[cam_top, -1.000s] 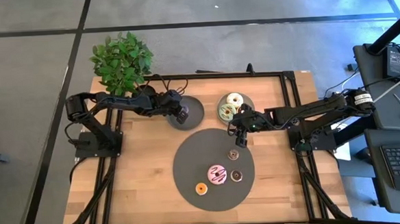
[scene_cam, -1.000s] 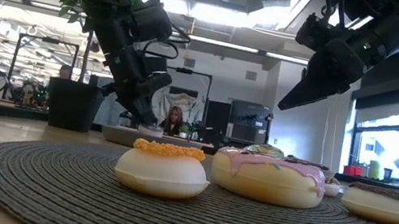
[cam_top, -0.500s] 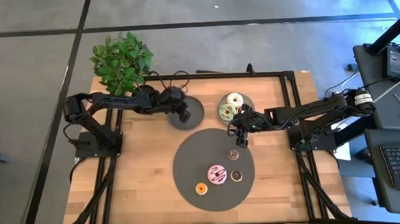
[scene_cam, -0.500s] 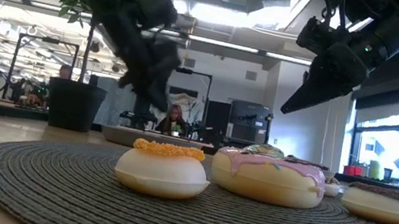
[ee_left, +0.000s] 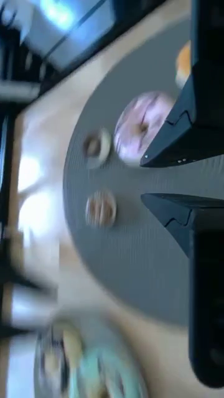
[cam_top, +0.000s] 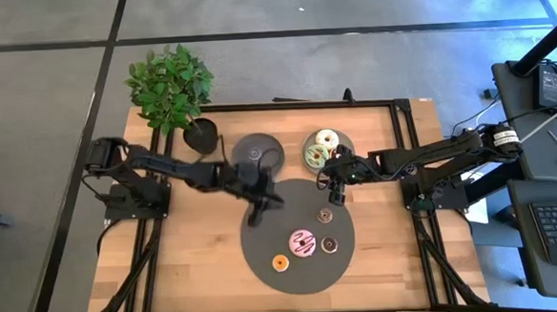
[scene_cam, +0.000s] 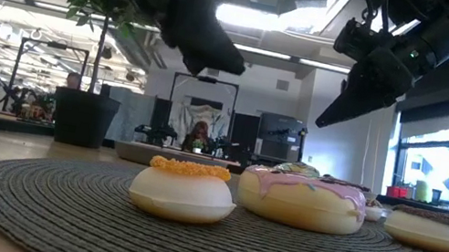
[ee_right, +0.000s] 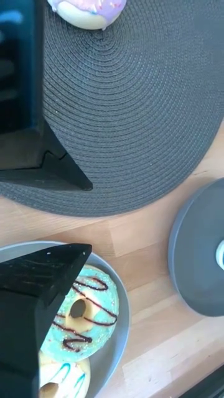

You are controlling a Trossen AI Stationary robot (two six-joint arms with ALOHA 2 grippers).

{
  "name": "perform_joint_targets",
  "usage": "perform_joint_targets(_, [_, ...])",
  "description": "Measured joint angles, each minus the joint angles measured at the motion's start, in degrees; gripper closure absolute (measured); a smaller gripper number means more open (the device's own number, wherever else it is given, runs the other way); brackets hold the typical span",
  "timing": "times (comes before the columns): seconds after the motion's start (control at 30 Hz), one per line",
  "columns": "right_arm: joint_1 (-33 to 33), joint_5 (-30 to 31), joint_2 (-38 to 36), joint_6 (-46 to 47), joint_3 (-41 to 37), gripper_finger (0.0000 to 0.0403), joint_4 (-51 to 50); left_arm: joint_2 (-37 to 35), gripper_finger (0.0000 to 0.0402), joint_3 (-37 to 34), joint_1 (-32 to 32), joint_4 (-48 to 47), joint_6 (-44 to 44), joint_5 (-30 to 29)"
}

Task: Pick & Place donuts
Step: Put the small orange donut on the dark gray plate

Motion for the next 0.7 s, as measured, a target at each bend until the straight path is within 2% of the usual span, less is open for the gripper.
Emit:
perform_joint_targets(0.07, [0.00, 0.00, 0.00, 0.84, 0.00, 0.0253, 0.07, 0.00, 0.0326, 0.12, -3.45, -0.09, -1.28, -1.25])
perform_joint_targets(0.17, [0.00, 0.00, 0.00, 1.39, 0.00, 0.0253, 0.09, 0.02, 0.0326, 1.06, -8.10, -0.38, -4.42, -6.39])
perform_joint_targets(0.27, [-0.02, 0.00, 0.00, 1.54, 0.00, 0.0253, 0.13, 0.02, 0.0326, 2.19, -11.41, -0.02, -3.76, -9.21])
perform_joint_targets(0.57, [0.00, 0.00, 0.00, 6.11, 0.00, 0.0253, 0.13, 0.02, 0.0325, 2.47, -17.00, 1.24, -2.57, -9.60])
perform_joint_targets(0.7, [0.00, 0.00, 0.00, 7.56, 0.00, 0.0253, 0.91, 0.02, 0.0305, 2.47, -18.86, 1.24, -4.72, -9.32])
